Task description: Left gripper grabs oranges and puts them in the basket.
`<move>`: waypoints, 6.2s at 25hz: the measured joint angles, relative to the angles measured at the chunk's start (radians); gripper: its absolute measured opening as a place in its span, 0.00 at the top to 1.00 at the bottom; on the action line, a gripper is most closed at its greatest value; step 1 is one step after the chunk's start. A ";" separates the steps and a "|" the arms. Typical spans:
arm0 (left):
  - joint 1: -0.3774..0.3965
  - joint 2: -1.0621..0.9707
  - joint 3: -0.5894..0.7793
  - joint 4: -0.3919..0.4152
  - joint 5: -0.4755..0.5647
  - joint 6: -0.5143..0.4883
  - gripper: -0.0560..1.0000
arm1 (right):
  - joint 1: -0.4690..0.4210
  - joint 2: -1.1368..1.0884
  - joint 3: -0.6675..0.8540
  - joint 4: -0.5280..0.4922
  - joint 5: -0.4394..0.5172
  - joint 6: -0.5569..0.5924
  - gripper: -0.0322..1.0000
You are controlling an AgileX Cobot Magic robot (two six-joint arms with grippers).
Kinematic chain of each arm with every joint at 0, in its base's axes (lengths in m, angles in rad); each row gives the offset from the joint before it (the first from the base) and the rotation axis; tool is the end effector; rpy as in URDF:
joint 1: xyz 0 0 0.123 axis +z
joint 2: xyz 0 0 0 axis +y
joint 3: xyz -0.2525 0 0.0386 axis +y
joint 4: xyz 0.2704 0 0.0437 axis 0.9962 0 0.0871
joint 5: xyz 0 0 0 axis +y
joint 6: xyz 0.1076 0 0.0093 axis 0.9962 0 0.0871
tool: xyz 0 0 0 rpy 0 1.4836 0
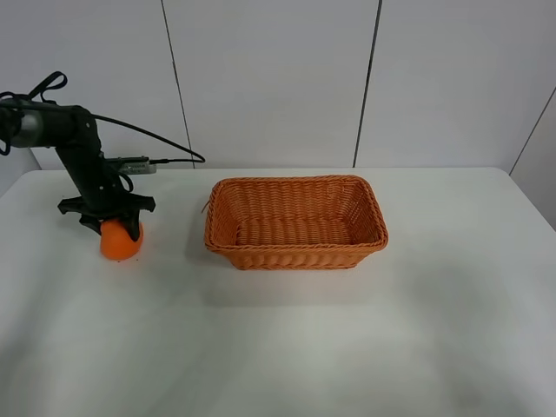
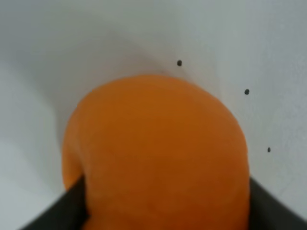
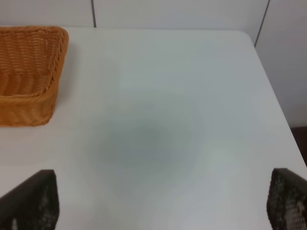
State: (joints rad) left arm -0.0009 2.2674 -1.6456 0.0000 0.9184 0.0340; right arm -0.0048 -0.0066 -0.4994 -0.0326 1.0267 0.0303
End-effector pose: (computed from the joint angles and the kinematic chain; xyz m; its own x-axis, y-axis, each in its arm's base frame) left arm 0.4494 -0.0004 0.0627 -0.9925 0.0349 -0.1175 0.0347 0.9994 0.0040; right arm 0.0605 -0.0033 0.2838 -0.4194 0.0154 -0.9077 0.0357 0.9994 0.0005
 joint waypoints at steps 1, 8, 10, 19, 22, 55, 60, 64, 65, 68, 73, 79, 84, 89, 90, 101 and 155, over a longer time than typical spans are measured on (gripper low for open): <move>0.000 0.000 -0.001 -0.009 0.006 0.000 0.54 | 0.000 0.000 0.000 0.000 0.000 0.000 0.30; 0.000 -0.034 -0.006 -0.014 0.032 0.000 0.69 | 0.000 0.000 0.000 0.000 0.000 0.000 0.30; 0.000 -0.061 -0.006 -0.021 0.049 0.000 0.70 | 0.000 0.000 0.000 0.000 0.000 0.000 0.30; -0.011 -0.259 -0.006 -0.056 0.091 0.000 0.71 | 0.000 0.000 0.000 0.000 0.000 0.000 0.30; -0.041 -0.287 -0.006 -0.052 0.105 0.000 0.71 | 0.000 0.000 0.000 0.000 0.000 0.000 0.30; -0.585 0.053 -0.369 -0.052 -0.036 -0.024 0.71 | 0.000 0.000 0.000 0.000 0.000 0.000 0.30; -0.585 0.108 -0.371 -0.047 -0.066 0.006 0.71 | 0.000 0.000 0.000 0.000 0.000 0.000 0.30; -0.585 0.121 -0.371 -0.044 -0.070 0.010 0.71 | 0.000 0.000 0.000 0.000 0.000 0.000 0.30; -0.585 0.121 -0.371 -0.044 -0.071 0.010 0.70 | 0.000 0.000 0.000 0.000 0.000 0.000 0.30; -0.585 0.121 -0.371 -0.044 -0.071 0.011 0.49 | 0.000 0.000 0.000 0.000 0.000 0.000 0.30; -0.585 0.121 -0.374 -0.046 -0.040 0.011 0.17 | 0.000 0.000 0.000 0.000 0.000 0.000 0.30; -0.585 0.119 -0.476 -0.048 0.052 0.011 0.14 | 0.000 0.000 0.000 0.000 0.000 0.000 0.30; -0.585 0.059 -0.543 -0.034 0.116 0.013 0.14 | 0.000 0.000 0.000 0.000 0.000 0.000 0.30; -0.582 0.003 -0.606 0.023 0.171 0.013 0.13 | 0.000 0.000 0.000 0.000 0.000 0.000 0.30; -0.581 -0.001 -0.607 0.023 0.176 0.013 0.13 | 0.000 0.000 0.000 0.000 0.000 0.000 0.30; -0.368 -0.001 -0.599 0.020 0.161 0.010 0.13 | 0.000 0.000 0.000 0.000 0.000 0.000 0.30; 0.003 -1.257 0.843 0.028 0.266 -0.044 0.14 | 0.000 0.000 0.000 0.000 0.000 0.000 0.30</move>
State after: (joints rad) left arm 0.0020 1.0100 -0.8021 0.0283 1.1847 -0.0101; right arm -0.0048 -0.0066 -0.4994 -0.0326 1.0267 0.0303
